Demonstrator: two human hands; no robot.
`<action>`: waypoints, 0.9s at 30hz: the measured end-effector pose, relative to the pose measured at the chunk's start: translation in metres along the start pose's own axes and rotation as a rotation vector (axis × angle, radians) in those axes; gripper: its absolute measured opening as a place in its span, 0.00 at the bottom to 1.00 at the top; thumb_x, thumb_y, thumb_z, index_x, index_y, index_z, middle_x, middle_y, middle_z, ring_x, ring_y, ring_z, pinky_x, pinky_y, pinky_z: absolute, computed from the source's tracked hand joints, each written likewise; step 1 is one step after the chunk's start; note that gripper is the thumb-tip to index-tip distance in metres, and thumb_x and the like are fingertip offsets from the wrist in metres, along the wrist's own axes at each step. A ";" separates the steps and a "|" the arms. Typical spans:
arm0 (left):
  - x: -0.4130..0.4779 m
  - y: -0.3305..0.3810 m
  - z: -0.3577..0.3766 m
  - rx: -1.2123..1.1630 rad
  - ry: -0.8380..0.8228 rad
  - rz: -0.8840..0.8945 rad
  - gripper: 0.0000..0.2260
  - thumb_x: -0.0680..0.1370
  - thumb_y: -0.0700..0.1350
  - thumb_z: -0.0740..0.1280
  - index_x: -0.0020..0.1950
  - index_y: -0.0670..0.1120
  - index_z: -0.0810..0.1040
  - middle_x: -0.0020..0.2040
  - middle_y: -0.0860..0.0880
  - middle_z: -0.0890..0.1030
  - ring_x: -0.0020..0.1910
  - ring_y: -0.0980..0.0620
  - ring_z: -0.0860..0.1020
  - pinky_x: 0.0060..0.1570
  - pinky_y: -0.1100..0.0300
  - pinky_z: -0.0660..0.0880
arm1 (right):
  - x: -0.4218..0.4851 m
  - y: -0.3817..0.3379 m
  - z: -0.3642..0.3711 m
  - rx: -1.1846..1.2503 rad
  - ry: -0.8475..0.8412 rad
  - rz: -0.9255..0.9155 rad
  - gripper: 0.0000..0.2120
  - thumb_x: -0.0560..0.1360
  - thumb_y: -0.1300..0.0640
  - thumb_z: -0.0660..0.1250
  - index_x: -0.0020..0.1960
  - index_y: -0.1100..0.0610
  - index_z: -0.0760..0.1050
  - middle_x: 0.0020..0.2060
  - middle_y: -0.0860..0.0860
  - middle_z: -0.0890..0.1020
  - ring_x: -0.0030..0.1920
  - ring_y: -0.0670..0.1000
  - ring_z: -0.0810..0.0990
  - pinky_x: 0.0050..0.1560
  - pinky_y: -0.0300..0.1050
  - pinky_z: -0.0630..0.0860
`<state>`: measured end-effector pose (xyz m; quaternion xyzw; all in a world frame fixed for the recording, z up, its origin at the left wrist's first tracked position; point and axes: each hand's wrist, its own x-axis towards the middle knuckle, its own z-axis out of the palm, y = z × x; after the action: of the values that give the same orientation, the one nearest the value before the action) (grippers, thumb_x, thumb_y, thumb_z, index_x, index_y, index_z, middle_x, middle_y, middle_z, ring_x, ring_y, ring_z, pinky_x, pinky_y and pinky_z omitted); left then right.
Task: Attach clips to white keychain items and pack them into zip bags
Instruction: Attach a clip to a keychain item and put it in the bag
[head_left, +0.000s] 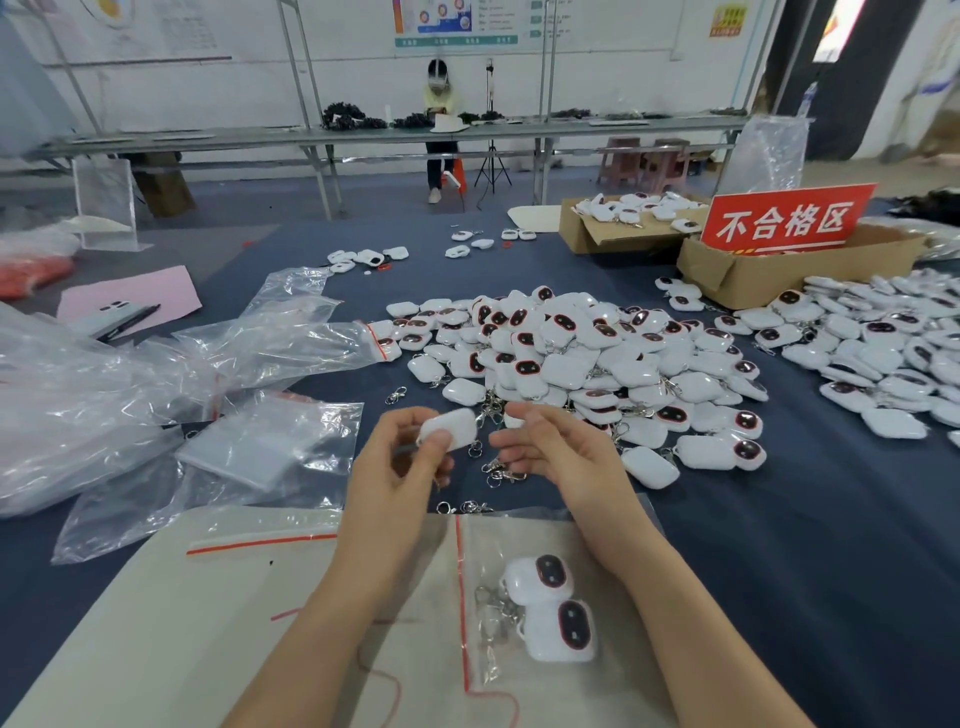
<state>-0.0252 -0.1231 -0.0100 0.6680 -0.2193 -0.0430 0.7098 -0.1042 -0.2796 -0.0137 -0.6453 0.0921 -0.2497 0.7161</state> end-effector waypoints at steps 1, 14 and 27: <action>-0.003 0.001 -0.007 -0.006 -0.001 -0.036 0.05 0.80 0.40 0.69 0.53 0.49 0.80 0.44 0.52 0.84 0.40 0.55 0.81 0.41 0.65 0.78 | 0.000 -0.003 0.001 -0.027 -0.004 -0.023 0.10 0.84 0.58 0.61 0.58 0.54 0.81 0.46 0.54 0.87 0.47 0.51 0.85 0.50 0.40 0.81; -0.058 0.003 -0.071 0.339 -0.240 0.003 0.16 0.77 0.28 0.67 0.49 0.50 0.82 0.53 0.52 0.82 0.53 0.51 0.82 0.52 0.60 0.76 | -0.010 -0.014 0.023 -1.126 -0.657 -0.116 0.24 0.76 0.67 0.56 0.53 0.42 0.81 0.59 0.42 0.77 0.61 0.48 0.73 0.64 0.53 0.71; -0.073 0.010 -0.052 0.125 -0.439 0.030 0.16 0.77 0.33 0.68 0.52 0.55 0.84 0.59 0.50 0.81 0.58 0.49 0.82 0.62 0.54 0.77 | -0.019 -0.023 0.023 -0.811 -0.443 -0.023 0.18 0.73 0.64 0.58 0.36 0.45 0.77 0.48 0.39 0.83 0.46 0.53 0.84 0.49 0.61 0.81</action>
<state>-0.0737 -0.0480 -0.0192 0.6821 -0.3808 -0.1628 0.6027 -0.1157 -0.2515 0.0083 -0.9121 0.0200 -0.0576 0.4054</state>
